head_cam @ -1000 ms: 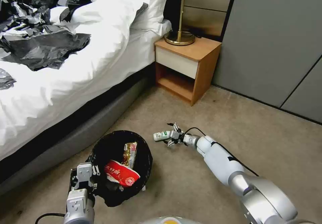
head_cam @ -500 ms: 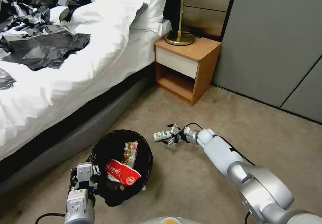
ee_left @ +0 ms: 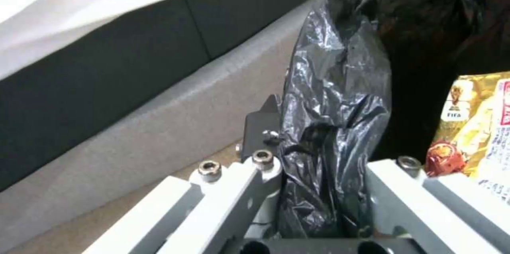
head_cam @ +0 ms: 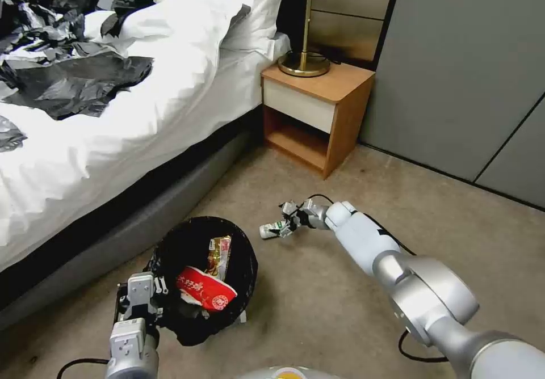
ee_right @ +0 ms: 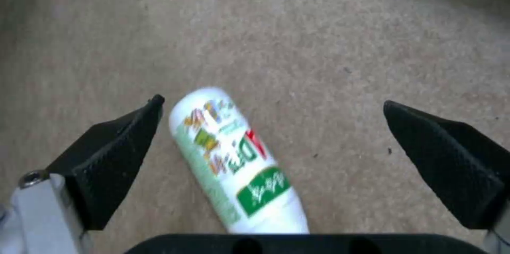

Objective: Pick up the trash bin, then pick up the garbage from the floor and place it into the trash bin.

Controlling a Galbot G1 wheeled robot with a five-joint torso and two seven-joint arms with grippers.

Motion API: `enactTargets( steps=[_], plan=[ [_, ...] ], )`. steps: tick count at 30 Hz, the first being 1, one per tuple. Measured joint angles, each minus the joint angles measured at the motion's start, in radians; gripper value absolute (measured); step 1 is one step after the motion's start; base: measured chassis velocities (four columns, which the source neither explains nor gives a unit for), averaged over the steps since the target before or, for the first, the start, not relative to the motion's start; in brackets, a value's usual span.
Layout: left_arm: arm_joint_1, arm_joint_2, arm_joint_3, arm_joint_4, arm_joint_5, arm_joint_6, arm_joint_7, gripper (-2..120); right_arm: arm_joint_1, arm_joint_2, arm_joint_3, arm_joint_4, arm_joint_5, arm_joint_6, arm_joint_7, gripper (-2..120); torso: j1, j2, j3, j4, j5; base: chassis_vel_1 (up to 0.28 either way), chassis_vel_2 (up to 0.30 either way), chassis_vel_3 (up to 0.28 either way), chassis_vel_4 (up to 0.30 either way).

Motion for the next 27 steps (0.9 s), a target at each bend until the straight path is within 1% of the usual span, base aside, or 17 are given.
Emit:
enactTargets(
  steps=[1, 2, 3, 4, 6, 7, 8, 10, 11, 14, 19, 22, 24, 27],
  plan=[
    [0.0, 0.0, 0.0, 0.0, 0.0, 0.0, 0.0, 3, 0.0, 0.0, 0.0, 0.0, 0.0, 0.0, 0.0, 100, 0.0, 0.0, 0.0, 0.0, 0.0, 0.0, 0.0, 0.0, 0.0],
    [0.001, -0.001, 0.001, -0.003, 0.002, 0.002, 0.0, 3, 0.006, 0.002, -0.006, -0.002, 0.101, -0.04, -0.013, 100, 0.0, 0.0, 0.0, 0.0001, -0.0001, 0.0, 0.0, 0.0, 0.0],
    [0.005, -0.002, 0.0, -0.007, 0.003, 0.002, 0.0, 3, 0.003, -0.005, -0.013, 0.011, 0.147, -0.066, -0.019, 100, 0.0, 0.0, 0.0, 0.0002, 0.0, 0.0, 0.0, 0.0, 0.0],
    [0.005, -0.002, 0.0, -0.007, 0.003, 0.002, 0.0, 3, 0.003, -0.005, -0.013, 0.011, 0.147, -0.066, -0.019, 100, 0.0, 0.0, 0.0, 0.0002, 0.0, 0.0, 0.0, 0.0, 0.0],
    [0.013, -0.002, -0.008, -0.014, 0.007, 0.002, 0.0, 3, -0.03, -0.037, -0.052, 0.083, 0.288, -0.146, -0.023, 100, 0.0, 0.0, 0.0, 0.0, -0.0002, 0.0, 0.0, 0.0, 0.0],
    [0.015, -0.003, -0.011, -0.016, 0.008, 0.002, 0.0, 3, -0.055, -0.062, -0.091, 0.14, 0.393, -0.201, -0.022, 100, 0.0, 0.0, 0.0, -0.0002, 0.0004, 0.0, 0.0, 0.0, 0.0],
    [0.015, -0.003, -0.011, -0.016, 0.008, 0.002, 0.0, 3, -0.055, -0.062, -0.091, 0.14, 0.393, -0.201, -0.022, 100, 0.0, 0.0, 0.0, -0.0002, 0.0004, 0.0, 0.0, 0.0, 0.0],
    [0.016, -0.005, -0.012, -0.018, 0.012, 0.002, 0.0, 3, -0.075, -0.09, -0.133, 0.204, 0.512, -0.264, -0.015, 100, 0.0, 0.0, 0.0, -0.0004, 0.0001, 0.0, 0.0, 0.0, 0.0],
    [0.016, -0.008, -0.011, -0.019, 0.015, 0.002, -0.001, 3, -0.077, -0.098, -0.144, 0.221, 0.548, -0.289, -0.013, 100, 0.0, 0.0, 0.0, -0.0003, 0.0, 0.0, 0.0, 0.0, 0.0],
    [0.016, -0.013, -0.007, -0.019, 0.019, 0.002, -0.001, 3, -0.071, -0.104, -0.152, 0.224, 0.575, -0.31, -0.012, 100, 0.0, 0.0, 0.0, 0.0, 0.0001, 0.0, 0.0, 0.0, 0.0],
    [0.015, -0.016, -0.003, -0.016, 0.021, 0.001, -0.001, 3, -0.054, -0.109, -0.162, 0.207, 0.558, -0.311, -0.013, 100, 0.0, 0.0, 0.0, -0.0001, 0.0, 0.0, 0.0, 0.0, 0.0],
    [0.015, -0.014, -0.004, -0.015, 0.02, 0.001, -0.001, 3, -0.044, -0.106, -0.16, 0.185, 0.521, -0.296, -0.015, 100, 0.0, 0.0, 0.0, -0.0001, 0.0, 0.0, 0.0, 0.0, 0.0],
    [0.015, -0.012, -0.004, -0.016, 0.019, 0.001, -0.001, 3, -0.031, -0.099, -0.153, 0.154, 0.479, -0.268, -0.019, 100, 0.0, 0.0, 0.0, 0.0001, 0.0, 0.0, 0.0, 0.0, 0.0],
    [0.017, -0.011, -0.005, -0.019, 0.019, 0.001, -0.001, 3, -0.028, -0.093, -0.148, 0.13, 0.46, -0.242, -0.019, 100, 0.0, 0.0, 0.0, -0.0001, 0.0, 0.0, 0.0, 0.0, 0.0]
  ],
)
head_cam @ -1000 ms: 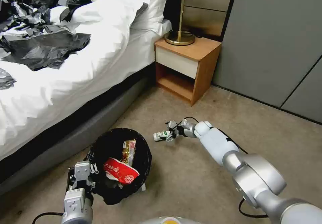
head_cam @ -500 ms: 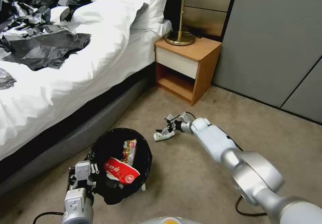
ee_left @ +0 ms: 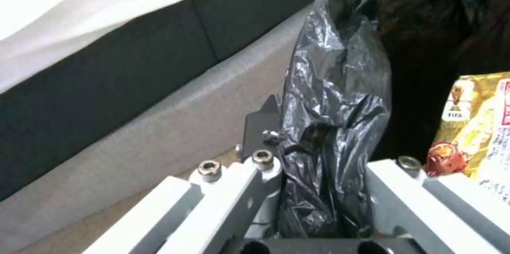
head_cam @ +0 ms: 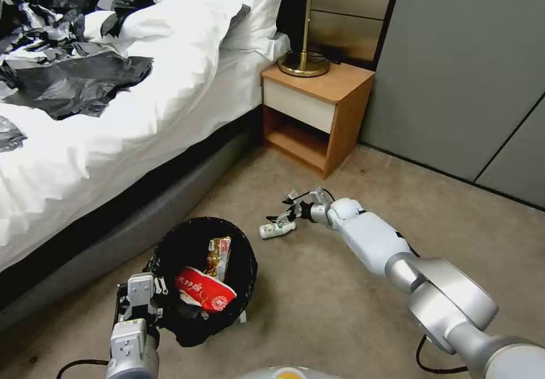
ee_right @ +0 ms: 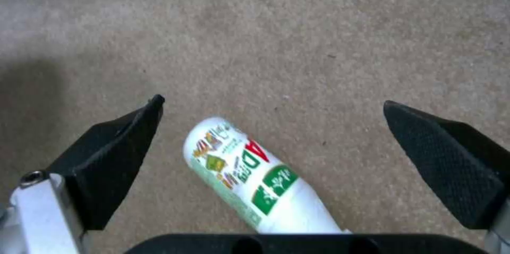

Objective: Pick up the trash bin, then pick up the garbage from the floor and place it into the trash bin.

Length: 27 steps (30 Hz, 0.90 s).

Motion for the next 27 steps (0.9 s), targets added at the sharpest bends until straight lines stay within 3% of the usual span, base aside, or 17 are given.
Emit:
enactTargets(
  steps=[5, 8, 14, 16, 27],
  plan=[
    [0.003, 0.002, 0.0, -0.001, 0.0, 0.0, 0.0, 3, 0.0, 0.008, 0.006, -0.012, 0.008, 0.015, 0.013, 100, 0.0, 0.0, 0.0, 0.0, 0.0, 0.0, 0.0, 0.0, 0.0],
    [0.004, 0.003, 0.0, -0.002, 0.0, 0.0, 0.0, 3, -0.009, 0.015, 0.008, -0.002, 0.088, -0.005, 0.054, 100, 0.0, 0.0, 0.0, 0.0001, -0.0001, 0.0, 0.0, 0.0, 0.0],
    [0.005, 0.001, 0.005, -0.003, 0.002, 0.0, 0.0, 3, -0.052, 0.044, 0.036, 0.058, 0.246, -0.065, 0.234, 100, 0.0, 0.0, 0.0, 0.0004, 0.0, 0.0, 0.0, 0.0, 0.0],
    [0.002, 0.003, 0.005, -0.003, 0.002, 0.0, 0.0, 3, -0.068, 0.045, 0.041, 0.073, 0.255, -0.063, 0.296, 100, 0.0, 0.0, 0.0, 0.0002, -0.0001, 0.0, 0.0, 0.0, 0.0],
    [-0.006, 0.002, 0.019, 0.007, 0.005, 0.0, 0.0, 3, -0.136, 0.057, 0.058, 0.078, 0.243, -0.026, 0.421, 100, 0.0, 0.0, 0.0, 0.0, -0.0001, 0.0, 0.0, 0.0, 0.0]
  ],
)
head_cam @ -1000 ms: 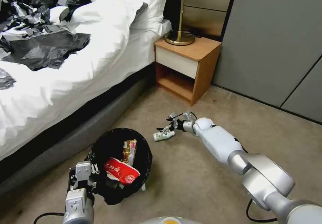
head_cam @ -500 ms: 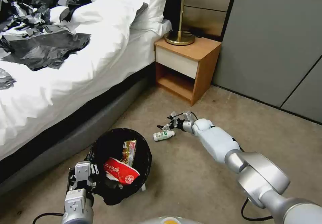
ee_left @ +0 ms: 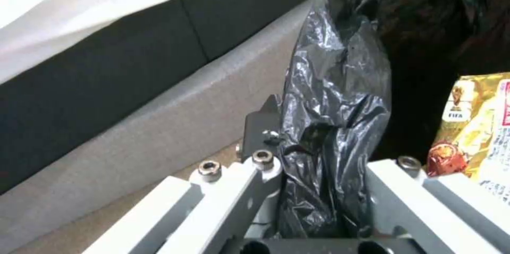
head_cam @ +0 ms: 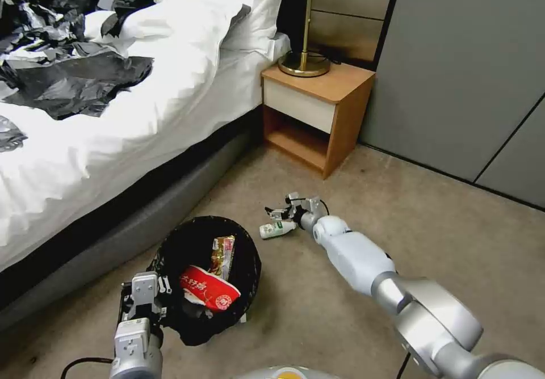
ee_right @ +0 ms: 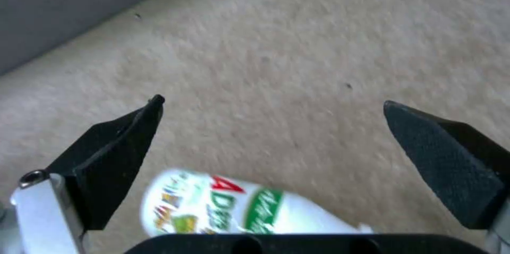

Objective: Pick up the trash bin, then pick up the garbage from the floor and place it into the trash bin.

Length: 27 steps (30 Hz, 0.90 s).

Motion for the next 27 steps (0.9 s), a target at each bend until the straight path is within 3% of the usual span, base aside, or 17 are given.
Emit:
enactTargets(
  steps=[6, 27],
  plan=[
    [-0.004, 0.004, 0.001, 0.002, -0.001, 0.0, 0.0, 3, -0.029, -0.005, 0.007, 0.032, -0.001, -0.005, 0.043, 100, 0.0, 0.0, 0.0, 0.0003, 0.0002, 0.0, 0.0, 0.0, 0.0],
    [-0.012, 0.009, 0.004, 0.005, -0.004, 0.0, 0.001, 3, -0.05, -0.053, 0.011, 0.103, -0.017, 0.008, 0.033, 100, 0.0, 0.0, 0.0, 0.0001, 0.0001, -0.005, 0.004, 0.004, -0.003]
  ],
)
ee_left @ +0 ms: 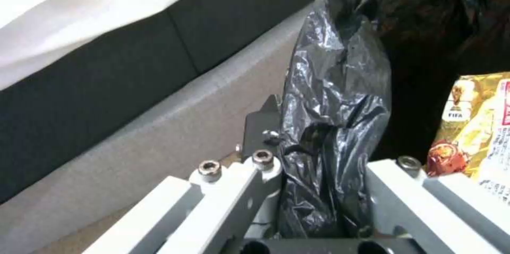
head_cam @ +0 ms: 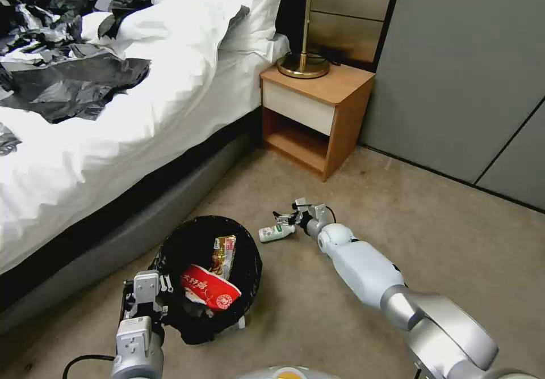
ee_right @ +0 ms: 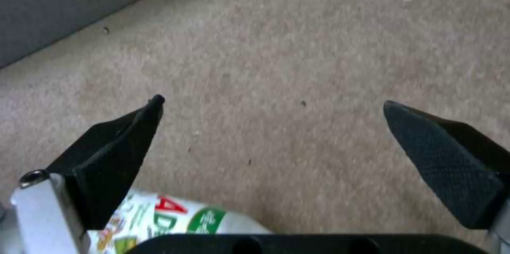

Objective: Pick up the trash bin, then pick up the garbage from the floor and place it into the trash bin.

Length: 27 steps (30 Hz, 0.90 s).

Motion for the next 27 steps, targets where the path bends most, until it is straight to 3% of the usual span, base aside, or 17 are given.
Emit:
enactTargets(
  steps=[19, 27],
  plan=[
    [-0.005, 0.009, 0.002, 0.009, -0.003, 0.003, 0.0, 3, -0.029, -0.002, 0.009, 0.015, -0.045, 0.027, -0.009, 100, 0.0, 0.0, 0.0, 0.0, 0.0, 0.0, 0.0, 0.0, 0.0],
    [-0.006, 0.01, 0.003, 0.011, -0.004, 0.004, 0.0, 3, -0.039, -0.005, 0.003, 0.02, -0.065, 0.065, -0.01, 100, 0.0, 0.0, 0.0, -0.0001, 0.0, -0.086, 0.069, 0.072, -0.081]
  ],
)
